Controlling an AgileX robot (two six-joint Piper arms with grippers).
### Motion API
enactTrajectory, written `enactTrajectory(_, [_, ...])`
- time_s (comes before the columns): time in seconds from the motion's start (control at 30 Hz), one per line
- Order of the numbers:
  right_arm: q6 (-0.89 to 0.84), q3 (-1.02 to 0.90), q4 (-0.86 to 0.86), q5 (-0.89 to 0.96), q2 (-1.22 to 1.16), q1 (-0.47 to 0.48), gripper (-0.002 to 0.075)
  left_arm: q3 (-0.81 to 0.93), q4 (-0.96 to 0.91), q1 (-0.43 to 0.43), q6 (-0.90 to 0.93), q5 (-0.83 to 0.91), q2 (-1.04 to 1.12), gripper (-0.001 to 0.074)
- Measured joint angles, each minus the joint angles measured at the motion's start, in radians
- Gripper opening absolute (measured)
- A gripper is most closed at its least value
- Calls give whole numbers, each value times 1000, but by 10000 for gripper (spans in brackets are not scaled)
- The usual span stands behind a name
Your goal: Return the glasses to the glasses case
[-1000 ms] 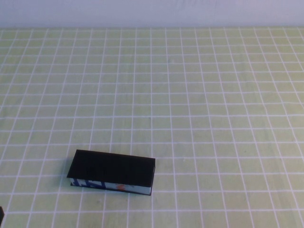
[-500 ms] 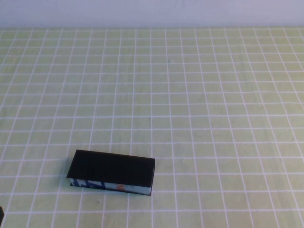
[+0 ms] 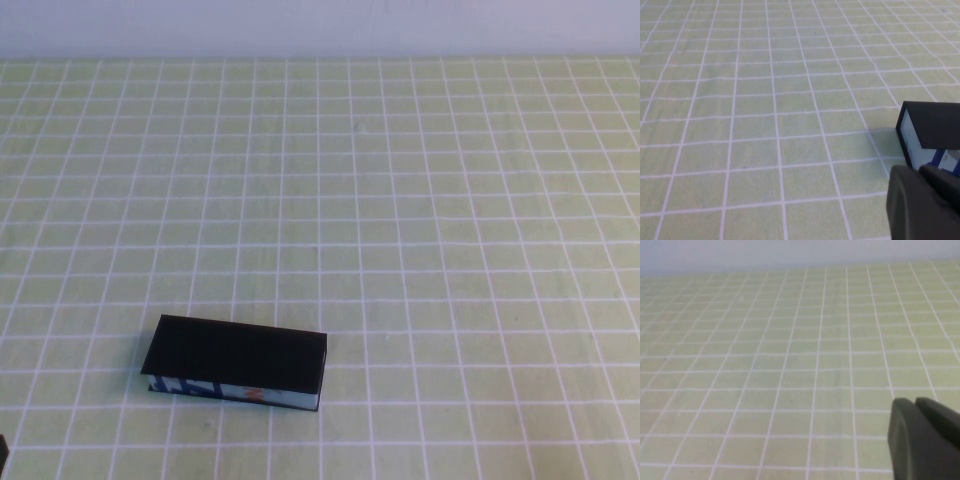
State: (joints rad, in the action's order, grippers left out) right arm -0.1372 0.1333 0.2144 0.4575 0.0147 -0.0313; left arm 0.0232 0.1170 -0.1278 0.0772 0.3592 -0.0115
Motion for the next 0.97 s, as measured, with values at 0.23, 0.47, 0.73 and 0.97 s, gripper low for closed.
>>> enactTrajectory(0.23, [0,-134,12,-52,0,11,-18,0,0,0,0,0,0,-3])
enactTrajectory(0.47, [0,-161,12,-123,0,11,-18,0,0,0,0,0,0,-3])
enactTrajectory(0.73, [0,-161,10,-130,0,11,-18,0,0,0,0,0,0,-3])
enactTrajectory(0.97, [0,-161,10,-130,0,11,-18,0,0,0,0,0,0,-3])
